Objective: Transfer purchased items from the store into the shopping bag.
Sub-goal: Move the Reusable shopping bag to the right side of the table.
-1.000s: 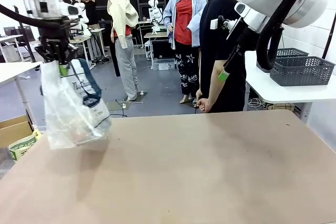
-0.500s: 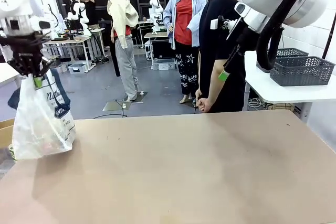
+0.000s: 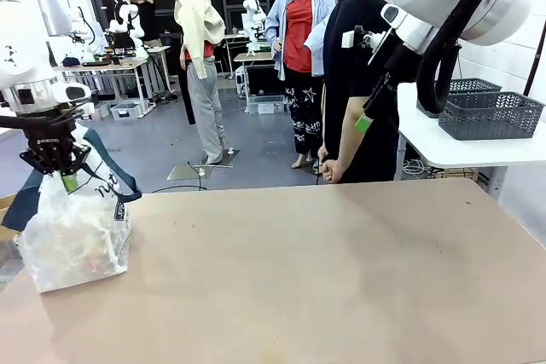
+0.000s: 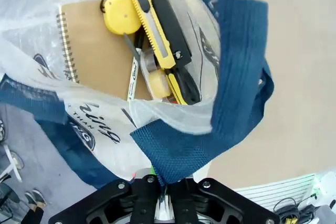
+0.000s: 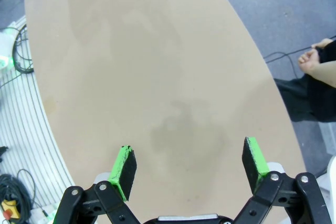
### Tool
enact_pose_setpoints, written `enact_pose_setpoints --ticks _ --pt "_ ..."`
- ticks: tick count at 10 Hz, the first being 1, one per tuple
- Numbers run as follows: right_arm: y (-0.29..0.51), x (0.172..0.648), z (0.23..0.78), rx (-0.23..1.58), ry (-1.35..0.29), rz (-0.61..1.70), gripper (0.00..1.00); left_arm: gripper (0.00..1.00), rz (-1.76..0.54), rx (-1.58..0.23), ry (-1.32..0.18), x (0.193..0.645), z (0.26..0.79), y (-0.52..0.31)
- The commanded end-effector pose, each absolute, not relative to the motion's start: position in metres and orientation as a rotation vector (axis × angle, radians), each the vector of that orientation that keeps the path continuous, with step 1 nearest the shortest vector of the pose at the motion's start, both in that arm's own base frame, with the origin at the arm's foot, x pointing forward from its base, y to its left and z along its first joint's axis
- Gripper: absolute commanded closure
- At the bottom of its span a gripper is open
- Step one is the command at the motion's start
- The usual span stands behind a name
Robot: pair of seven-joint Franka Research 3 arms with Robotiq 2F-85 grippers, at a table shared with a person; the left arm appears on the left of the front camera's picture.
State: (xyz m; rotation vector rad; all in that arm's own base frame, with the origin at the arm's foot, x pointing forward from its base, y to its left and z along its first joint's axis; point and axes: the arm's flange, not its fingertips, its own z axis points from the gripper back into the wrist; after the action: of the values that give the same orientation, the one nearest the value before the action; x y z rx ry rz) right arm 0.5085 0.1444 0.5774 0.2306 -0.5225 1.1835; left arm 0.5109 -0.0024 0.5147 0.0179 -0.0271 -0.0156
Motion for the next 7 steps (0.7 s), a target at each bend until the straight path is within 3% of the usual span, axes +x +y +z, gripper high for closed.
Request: enact_pose_setpoints --ticks 1,5,7 --pt "0.1436 0.5082 0.5778 0.227 -0.511 1.187 0.00 1.00 -0.009 0.051 -0.050 0.5175 0.5262 -0.0031" --pt "0.1436 0.5082 0.5778 0.227 -0.511 1.187 0.00 1.00 -0.009 0.051 -0.050 0.5175 0.5262 -0.0031" --pt "0.1436 0.5082 0.5778 0.227 -0.511 1.187 0.00 0.62 -0.030 0.045 -0.071 0.5128 0.5345 -0.0073"
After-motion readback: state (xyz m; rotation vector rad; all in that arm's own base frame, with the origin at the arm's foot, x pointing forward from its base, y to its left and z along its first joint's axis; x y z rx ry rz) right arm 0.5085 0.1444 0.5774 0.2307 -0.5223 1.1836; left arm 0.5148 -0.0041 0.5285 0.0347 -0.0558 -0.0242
